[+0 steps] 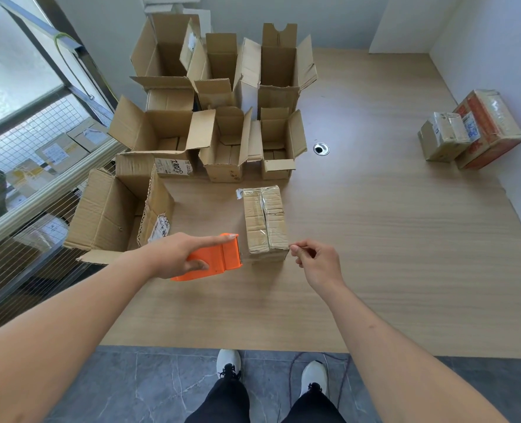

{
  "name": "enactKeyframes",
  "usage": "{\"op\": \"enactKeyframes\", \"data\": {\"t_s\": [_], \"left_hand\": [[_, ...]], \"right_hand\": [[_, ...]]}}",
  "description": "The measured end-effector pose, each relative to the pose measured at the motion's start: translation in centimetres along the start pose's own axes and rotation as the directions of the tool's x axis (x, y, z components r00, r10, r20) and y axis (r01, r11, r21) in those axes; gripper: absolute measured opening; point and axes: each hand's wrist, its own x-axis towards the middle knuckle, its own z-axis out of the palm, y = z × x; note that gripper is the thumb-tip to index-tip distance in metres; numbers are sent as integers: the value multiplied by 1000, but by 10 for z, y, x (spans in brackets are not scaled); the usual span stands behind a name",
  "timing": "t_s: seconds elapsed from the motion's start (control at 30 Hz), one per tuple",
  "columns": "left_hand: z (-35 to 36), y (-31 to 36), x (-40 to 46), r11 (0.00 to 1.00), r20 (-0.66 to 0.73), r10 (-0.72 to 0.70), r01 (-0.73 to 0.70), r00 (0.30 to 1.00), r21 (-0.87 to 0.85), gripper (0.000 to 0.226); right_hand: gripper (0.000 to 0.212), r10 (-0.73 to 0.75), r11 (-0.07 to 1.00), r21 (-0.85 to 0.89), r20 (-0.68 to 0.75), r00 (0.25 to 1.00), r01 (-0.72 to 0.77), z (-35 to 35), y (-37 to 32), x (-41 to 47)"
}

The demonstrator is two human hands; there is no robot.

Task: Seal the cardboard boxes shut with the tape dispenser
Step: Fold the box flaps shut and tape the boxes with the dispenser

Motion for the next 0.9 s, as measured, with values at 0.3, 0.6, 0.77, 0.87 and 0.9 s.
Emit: {"op": "enactKeyframes", "data": {"t_s": [0.3,0.6,0.77,0.87,0.9], "left_hand": [[10,3,-4,1000,14,-7,7,1000,-17,84],[13,11,9,998,2,-48,47,999,42,84],[7,11,22,997,36,-47,44,998,68,86],[3,11,24,996,45,-50,47,998,70,86],[2,11,25,996,49,-52,48,997,72,87]], "right_hand": [[8,-106,994,-25,35,994,107,-7,12,-6],[9,94,995,6,87,992,-95,0,6,10],[8,182,983,6,162,970,-186,-4,2,18],[18,167,986,-32,133,977,-164,0,2,23],[32,160,987,-51,118,980,-155,0,2,25]]}}
